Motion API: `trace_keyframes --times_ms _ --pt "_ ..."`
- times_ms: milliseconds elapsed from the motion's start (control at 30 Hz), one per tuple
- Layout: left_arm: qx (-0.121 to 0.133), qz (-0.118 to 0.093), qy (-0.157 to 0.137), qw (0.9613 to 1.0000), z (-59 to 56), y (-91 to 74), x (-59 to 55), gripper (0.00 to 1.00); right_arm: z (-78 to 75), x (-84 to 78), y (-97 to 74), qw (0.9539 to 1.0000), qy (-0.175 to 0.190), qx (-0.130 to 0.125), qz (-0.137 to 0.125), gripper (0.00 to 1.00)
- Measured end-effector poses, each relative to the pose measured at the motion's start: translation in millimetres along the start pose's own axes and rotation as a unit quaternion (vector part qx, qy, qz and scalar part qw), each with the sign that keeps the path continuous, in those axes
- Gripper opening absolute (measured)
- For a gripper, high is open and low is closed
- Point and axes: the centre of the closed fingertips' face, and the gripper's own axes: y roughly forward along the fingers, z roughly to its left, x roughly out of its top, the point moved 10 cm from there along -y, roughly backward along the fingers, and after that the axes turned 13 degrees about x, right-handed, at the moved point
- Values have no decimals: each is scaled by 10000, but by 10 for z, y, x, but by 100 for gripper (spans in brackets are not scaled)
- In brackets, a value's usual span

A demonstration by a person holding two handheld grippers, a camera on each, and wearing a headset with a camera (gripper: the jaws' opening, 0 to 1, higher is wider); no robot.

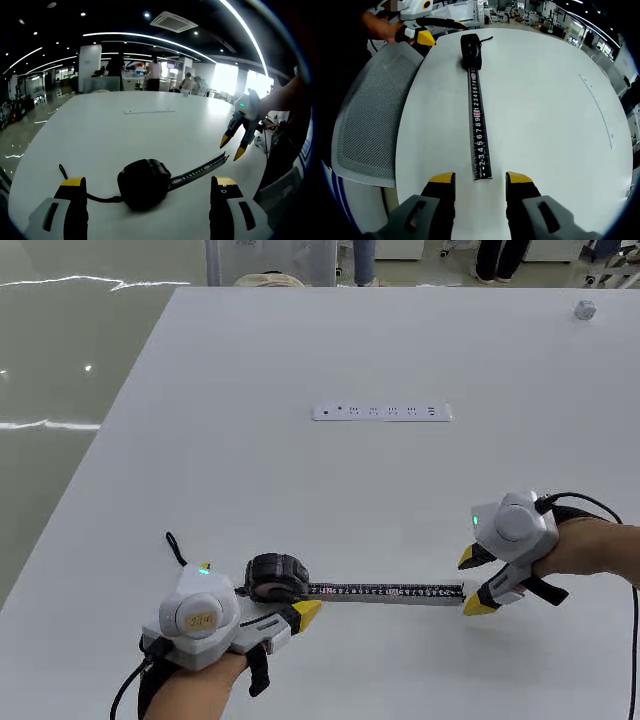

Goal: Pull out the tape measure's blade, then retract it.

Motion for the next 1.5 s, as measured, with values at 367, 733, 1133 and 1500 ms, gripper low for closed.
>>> trace_keyframes --times_ms 367,733,1133,1500 --pt "-26 4 0 10000 -21 7 4 100 -5 -44 125 9996 -143 -100 227 25" --pt "22 26 -57 10000 10 0 -16 100 5 1 173 9995 -123 -134 267 16" --pt "121 139 -136 9997 -6 59 -49 99 -34 22 164 9995 98 -53 298 15" --pt "409 309 -462 9976 -2 156 -59 98 -52 54 176 9988 236 -27 424 15"
